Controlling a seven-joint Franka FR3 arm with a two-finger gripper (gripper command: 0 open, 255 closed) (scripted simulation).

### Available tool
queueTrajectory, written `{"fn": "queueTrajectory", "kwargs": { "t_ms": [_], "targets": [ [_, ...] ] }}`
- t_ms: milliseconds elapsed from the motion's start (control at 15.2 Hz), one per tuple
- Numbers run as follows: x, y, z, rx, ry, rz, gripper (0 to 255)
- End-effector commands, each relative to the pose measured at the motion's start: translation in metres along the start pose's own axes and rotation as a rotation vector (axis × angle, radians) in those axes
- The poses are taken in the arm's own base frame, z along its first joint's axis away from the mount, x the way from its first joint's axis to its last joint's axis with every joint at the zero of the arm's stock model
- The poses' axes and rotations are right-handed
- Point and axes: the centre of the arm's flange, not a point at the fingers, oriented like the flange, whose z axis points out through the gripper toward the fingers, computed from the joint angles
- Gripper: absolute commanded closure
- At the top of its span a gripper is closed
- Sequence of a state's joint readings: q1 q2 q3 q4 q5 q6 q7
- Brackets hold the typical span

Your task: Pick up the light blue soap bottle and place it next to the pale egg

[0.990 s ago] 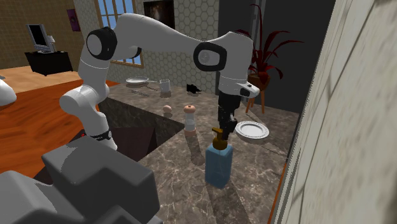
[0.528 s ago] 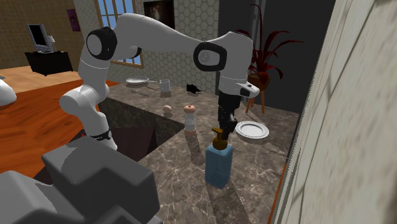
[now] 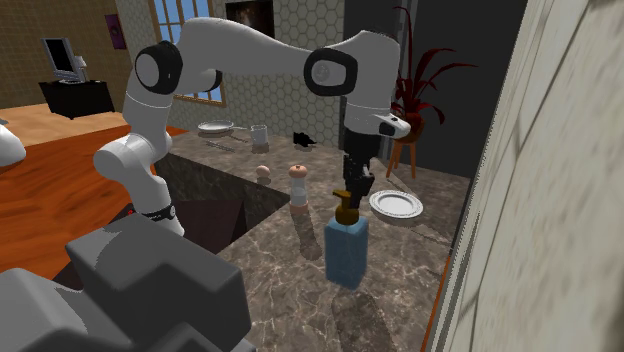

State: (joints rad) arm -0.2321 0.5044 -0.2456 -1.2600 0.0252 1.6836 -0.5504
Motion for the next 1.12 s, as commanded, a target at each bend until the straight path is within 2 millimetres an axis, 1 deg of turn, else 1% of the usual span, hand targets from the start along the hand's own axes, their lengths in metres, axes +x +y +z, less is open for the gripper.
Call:
{"fn": "queueTrajectory", "kwargs": {
  "t_ms": [0, 990, 1056],
  "targets": [
    [-0.001, 0.0, -0.01, 0.0, 0.0, 0.0, 255],
    [-0.009, 0.003, -0.089, 0.0, 0.0, 0.0, 255],
    [-0.01, 0.004, -0.092, 0.0, 0.0, 0.0, 255]
  ]
}}
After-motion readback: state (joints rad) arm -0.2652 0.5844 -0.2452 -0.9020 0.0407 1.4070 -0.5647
